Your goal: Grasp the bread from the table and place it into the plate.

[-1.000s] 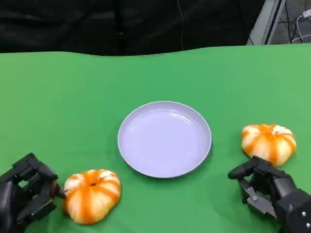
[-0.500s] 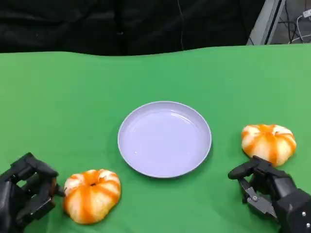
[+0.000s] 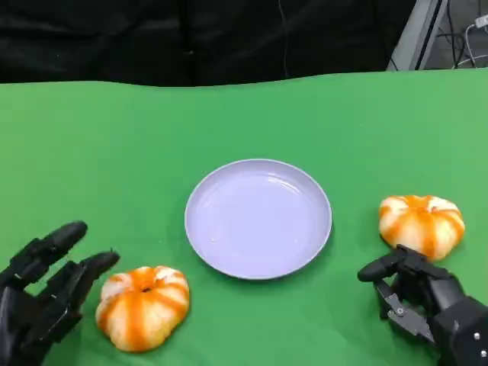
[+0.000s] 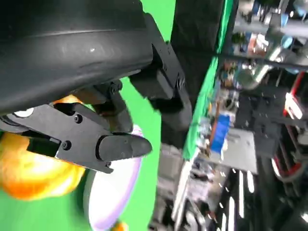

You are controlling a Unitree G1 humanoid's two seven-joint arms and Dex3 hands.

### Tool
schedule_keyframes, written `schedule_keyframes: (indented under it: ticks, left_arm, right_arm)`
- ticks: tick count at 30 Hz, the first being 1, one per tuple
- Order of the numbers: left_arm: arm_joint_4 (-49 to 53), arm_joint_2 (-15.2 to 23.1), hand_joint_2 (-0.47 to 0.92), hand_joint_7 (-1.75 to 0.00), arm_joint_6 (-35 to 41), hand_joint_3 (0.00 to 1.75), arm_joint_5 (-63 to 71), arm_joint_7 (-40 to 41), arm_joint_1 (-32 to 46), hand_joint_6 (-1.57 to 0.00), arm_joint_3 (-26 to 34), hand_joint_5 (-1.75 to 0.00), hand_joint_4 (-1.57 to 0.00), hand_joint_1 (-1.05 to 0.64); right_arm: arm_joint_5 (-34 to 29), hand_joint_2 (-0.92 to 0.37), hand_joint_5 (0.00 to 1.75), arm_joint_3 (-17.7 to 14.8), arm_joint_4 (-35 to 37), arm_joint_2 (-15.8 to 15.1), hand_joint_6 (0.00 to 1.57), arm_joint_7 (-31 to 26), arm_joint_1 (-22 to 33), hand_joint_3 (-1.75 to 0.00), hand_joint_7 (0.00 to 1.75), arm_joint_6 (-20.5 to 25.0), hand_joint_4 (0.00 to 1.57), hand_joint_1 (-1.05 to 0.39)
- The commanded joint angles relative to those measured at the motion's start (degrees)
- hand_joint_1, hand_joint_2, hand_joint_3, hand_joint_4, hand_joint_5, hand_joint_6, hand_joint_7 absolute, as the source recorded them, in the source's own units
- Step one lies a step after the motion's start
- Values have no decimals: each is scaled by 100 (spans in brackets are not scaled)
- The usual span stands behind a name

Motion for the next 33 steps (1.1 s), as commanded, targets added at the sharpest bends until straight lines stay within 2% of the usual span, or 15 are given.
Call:
schedule_keyframes:
  ticks: [1, 8, 12, 15, 21, 24, 28, 33]
  left_arm:
    - [122, 142, 92, 0, -1, 13, -114, -411, -6, -52, 153, -2, -65, -43]
    - [317, 167, 92, 0, -273, 16, 16, -692, -55, -49, 248, 0, -61, -63]
    - [256, 210, 92, 0, -674, 20, 553, -291, 30, -46, 118, 0, -58, -76]
    - [226, 262, 92, 0, -934, 20, 925, -62, 69, -42, 9, 0, -54, -79]
    - [297, 567, 92, -1, -1896, 29, 2445, 970, 158, -44, -408, -1, -55, -87]
    - [328, 713, 92, -2, -2146, 29, 2991, 1464, 172, -46, -579, -2, -57, -89]
    - [257, 912, 92, -2, -2331, 22, 3646, 2069, 208, -48, -819, -1, -58, -91]
    - [-53, 1277, 92, 0, -2134, 15, 4640, 2812, 284, -44, -1205, 0, -51, -98]
  right_arm:
    - [15, -92, 175, -28, 105, -117, 73, 1, 51, -42, 119, 114, 66, -29]
    - [11, -92, 175, -28, 112, -117, 73, -2, 43, -43, 118, 113, 66, -28]
    - [7, -92, 175, -23, 109, -120, 73, 4, 44, -42, 118, 143, 67, -29]
    - [20, -92, 175, -26, 95, -113, 73, 13, 47, -42, 117, 166, 67, -29]
    - [29, -92, 175, -38, 155, -117, 74, 10, 26, -42, 117, 105, 67, -29]
    - [33, -92, 175, -40, 155, -110, 74, 5, 24, -42, 117, 113, 67, -29]
    - [-15, -92, 175, -23, 172, -118, 74, -42, 13, -42, 117, 108, 67, -30]
    - [6, -92, 175, -36, 155, -111, 75, -35, 19, -42, 117, 119, 67, -30]
